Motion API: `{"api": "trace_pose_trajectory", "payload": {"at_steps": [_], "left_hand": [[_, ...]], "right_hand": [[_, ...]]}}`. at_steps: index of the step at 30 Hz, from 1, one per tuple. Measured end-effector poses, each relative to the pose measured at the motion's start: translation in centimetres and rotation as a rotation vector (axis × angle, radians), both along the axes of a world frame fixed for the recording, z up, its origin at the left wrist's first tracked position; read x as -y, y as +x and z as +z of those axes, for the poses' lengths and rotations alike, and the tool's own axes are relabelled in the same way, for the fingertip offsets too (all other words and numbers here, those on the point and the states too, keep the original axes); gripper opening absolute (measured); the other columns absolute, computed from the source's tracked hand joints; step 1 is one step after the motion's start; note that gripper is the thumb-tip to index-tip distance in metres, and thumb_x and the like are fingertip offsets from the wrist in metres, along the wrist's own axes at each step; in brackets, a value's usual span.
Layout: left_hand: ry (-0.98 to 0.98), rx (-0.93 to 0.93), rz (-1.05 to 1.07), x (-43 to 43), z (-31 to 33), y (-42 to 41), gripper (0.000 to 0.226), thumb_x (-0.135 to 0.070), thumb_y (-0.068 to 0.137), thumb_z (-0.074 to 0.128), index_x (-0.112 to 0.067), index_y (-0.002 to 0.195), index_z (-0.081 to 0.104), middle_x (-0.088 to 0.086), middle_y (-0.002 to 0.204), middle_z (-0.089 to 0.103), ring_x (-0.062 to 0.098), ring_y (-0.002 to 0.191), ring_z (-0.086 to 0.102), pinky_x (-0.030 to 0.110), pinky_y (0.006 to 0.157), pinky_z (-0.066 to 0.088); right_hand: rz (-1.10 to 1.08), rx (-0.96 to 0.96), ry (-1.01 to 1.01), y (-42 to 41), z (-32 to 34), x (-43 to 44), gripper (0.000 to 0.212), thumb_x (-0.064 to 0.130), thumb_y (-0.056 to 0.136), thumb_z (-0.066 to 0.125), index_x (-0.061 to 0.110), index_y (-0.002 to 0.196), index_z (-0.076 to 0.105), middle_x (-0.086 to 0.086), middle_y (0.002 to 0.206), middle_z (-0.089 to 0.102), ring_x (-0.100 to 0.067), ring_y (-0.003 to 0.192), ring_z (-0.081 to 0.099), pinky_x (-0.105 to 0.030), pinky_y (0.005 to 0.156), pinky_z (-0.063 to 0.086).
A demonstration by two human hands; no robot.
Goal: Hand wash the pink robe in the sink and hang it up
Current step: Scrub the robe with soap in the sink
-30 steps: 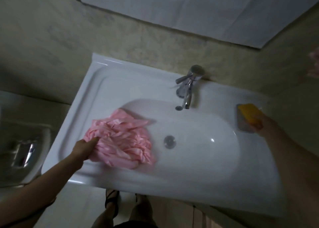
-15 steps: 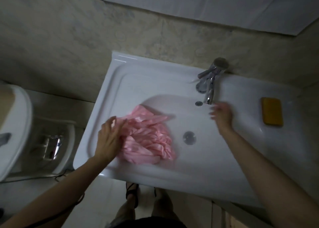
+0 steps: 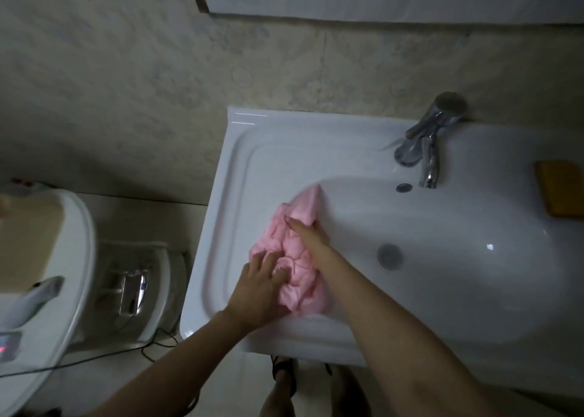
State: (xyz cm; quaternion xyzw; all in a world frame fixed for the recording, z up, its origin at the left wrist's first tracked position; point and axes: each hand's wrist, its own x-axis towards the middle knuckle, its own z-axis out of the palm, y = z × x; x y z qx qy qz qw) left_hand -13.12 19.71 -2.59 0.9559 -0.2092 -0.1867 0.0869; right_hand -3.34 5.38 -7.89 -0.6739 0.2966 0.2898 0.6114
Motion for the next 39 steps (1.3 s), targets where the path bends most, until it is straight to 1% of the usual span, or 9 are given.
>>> {"api": "trace_pose_trajectory", "payload": {"at_steps": [7,10,12,18,23,28,31,36,39], "left_hand": [[-0.266,0.043,0.15,-0.1,-1.1,1.0,0.047,-0.055,0.069,0.054,-0.015,0.09,0.068,0.008,0.095,0.065,0.024,0.087,0.048,0.027,0.073,0.041],[-0.33,-0.089,0.355,-0.2,-1.0,0.5,0.031,-0.03,0.085,0.06,-0.002,0.096,0.066,0.017,0.101,0.065,0.031,0.092,0.06,0.044,0.079,0.052],[-0.384,-0.038,0.395,-0.8,-1.5,0.0,0.048,-0.041,0.089,0.054,0.005,0.076,0.065,0.011,0.067,0.06,0.025,0.065,0.06,0.045,0.062,0.054],[-0.289,0.006,0.189,0.5,-0.3,1.7,0.055,-0.058,0.065,0.065,-0.027,0.107,0.045,0.007,0.107,0.06,0.022,0.084,0.048,0.022,0.06,0.037],[-0.274,-0.127,0.312,0.0,-0.4,3.3,0.097,-0.051,0.064,0.07,-0.023,0.145,0.025,0.009,0.129,0.054,0.03,0.095,0.06,0.035,0.072,0.049],[-0.231,-0.138,0.355,-0.2,-0.5,3.4,0.074,-0.064,0.061,0.047,-0.018,0.119,0.057,0.003,0.107,0.067,0.024,0.099,0.062,0.033,0.082,0.052],[-0.274,-0.108,0.326,-0.5,-1.6,3.0,0.086,-0.064,0.058,0.053,-0.012,0.126,0.054,0.008,0.109,0.065,0.028,0.1,0.062,0.036,0.081,0.053],[-0.068,-0.135,0.324,1.7,-0.1,3.2,0.08,-0.052,0.068,0.072,-0.027,0.135,0.037,-0.005,0.128,0.051,0.017,0.115,0.049,0.028,0.085,0.044],[-0.035,-0.096,0.367,2.0,0.1,2.7,0.069,-0.049,0.078,0.063,-0.026,0.137,0.035,-0.003,0.129,0.045,0.017,0.114,0.046,0.028,0.08,0.044]], "right_hand": [[0.055,0.432,-0.23,-5.1,4.9,-0.8,0.044,0.026,0.076,0.073,0.011,0.113,0.056,-0.003,0.101,0.064,-0.017,0.09,0.062,-0.026,0.079,0.05],[0.197,0.787,-0.585,-8.5,4.6,-3.3,0.026,0.02,0.075,0.056,0.01,0.096,0.068,-0.007,0.097,0.067,-0.025,0.083,0.063,-0.03,0.073,0.054],[0.241,0.866,-0.669,-8.6,2.3,-3.4,0.028,0.019,0.07,0.055,0.013,0.091,0.073,-0.008,0.102,0.069,-0.03,0.084,0.066,-0.032,0.07,0.056],[0.032,0.111,-0.28,-3.4,-0.2,0.0,0.053,0.053,0.082,0.055,0.019,0.123,0.049,-0.008,0.119,0.063,-0.031,0.108,0.059,-0.033,0.09,0.046],[0.287,0.231,-0.441,-2.9,1.7,1.7,0.046,0.026,0.095,0.042,0.036,0.14,0.039,-0.008,0.136,0.046,-0.028,0.118,0.051,-0.03,0.096,0.039],[0.291,0.426,-0.513,-7.6,4.4,-2.1,0.041,0.043,0.083,0.041,0.033,0.12,0.054,0.008,0.119,0.052,-0.016,0.105,0.056,-0.02,0.083,0.037],[0.351,0.402,-0.601,-6.1,2.6,-2.4,0.069,0.066,0.073,0.023,0.029,0.122,0.055,0.002,0.119,0.06,-0.021,0.108,0.058,-0.026,0.088,0.042],[0.106,0.084,-0.436,-2.0,-0.2,-0.7,0.042,0.053,0.086,0.046,0.021,0.1,0.068,-0.005,0.113,0.062,-0.026,0.102,0.059,-0.03,0.088,0.045],[0.053,0.218,-0.491,-4.9,2.2,-1.1,0.043,0.053,0.084,0.046,0.024,0.11,0.064,0.002,0.118,0.054,-0.019,0.104,0.057,-0.025,0.08,0.039]]}}
